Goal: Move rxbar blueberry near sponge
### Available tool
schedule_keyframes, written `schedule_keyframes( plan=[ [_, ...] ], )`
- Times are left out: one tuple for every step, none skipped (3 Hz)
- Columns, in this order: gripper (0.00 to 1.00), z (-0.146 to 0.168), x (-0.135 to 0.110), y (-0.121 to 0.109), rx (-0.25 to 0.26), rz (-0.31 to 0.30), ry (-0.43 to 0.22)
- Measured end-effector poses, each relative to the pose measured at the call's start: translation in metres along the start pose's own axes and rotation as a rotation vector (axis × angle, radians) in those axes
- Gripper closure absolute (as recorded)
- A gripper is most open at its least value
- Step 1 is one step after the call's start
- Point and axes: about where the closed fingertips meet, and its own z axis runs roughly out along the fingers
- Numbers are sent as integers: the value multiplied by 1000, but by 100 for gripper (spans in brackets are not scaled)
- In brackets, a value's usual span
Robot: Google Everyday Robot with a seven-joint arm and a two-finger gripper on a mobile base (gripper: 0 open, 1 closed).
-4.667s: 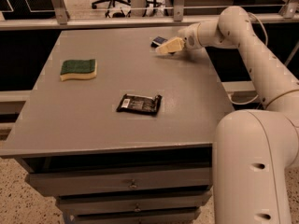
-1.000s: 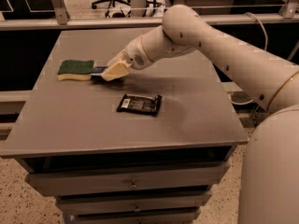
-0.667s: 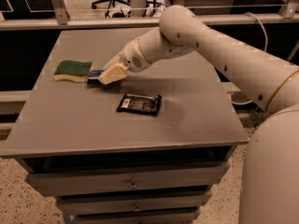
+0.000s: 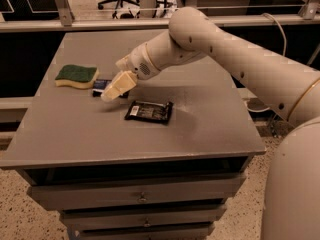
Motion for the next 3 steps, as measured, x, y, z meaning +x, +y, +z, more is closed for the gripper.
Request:
schedule_keyframes(
  plan=[
    [0,-25,4,-22,78,61,-51],
    [0,-69,16,-53,170,133,-131],
    [0,-75,18,-57,182,141,-142]
  ],
)
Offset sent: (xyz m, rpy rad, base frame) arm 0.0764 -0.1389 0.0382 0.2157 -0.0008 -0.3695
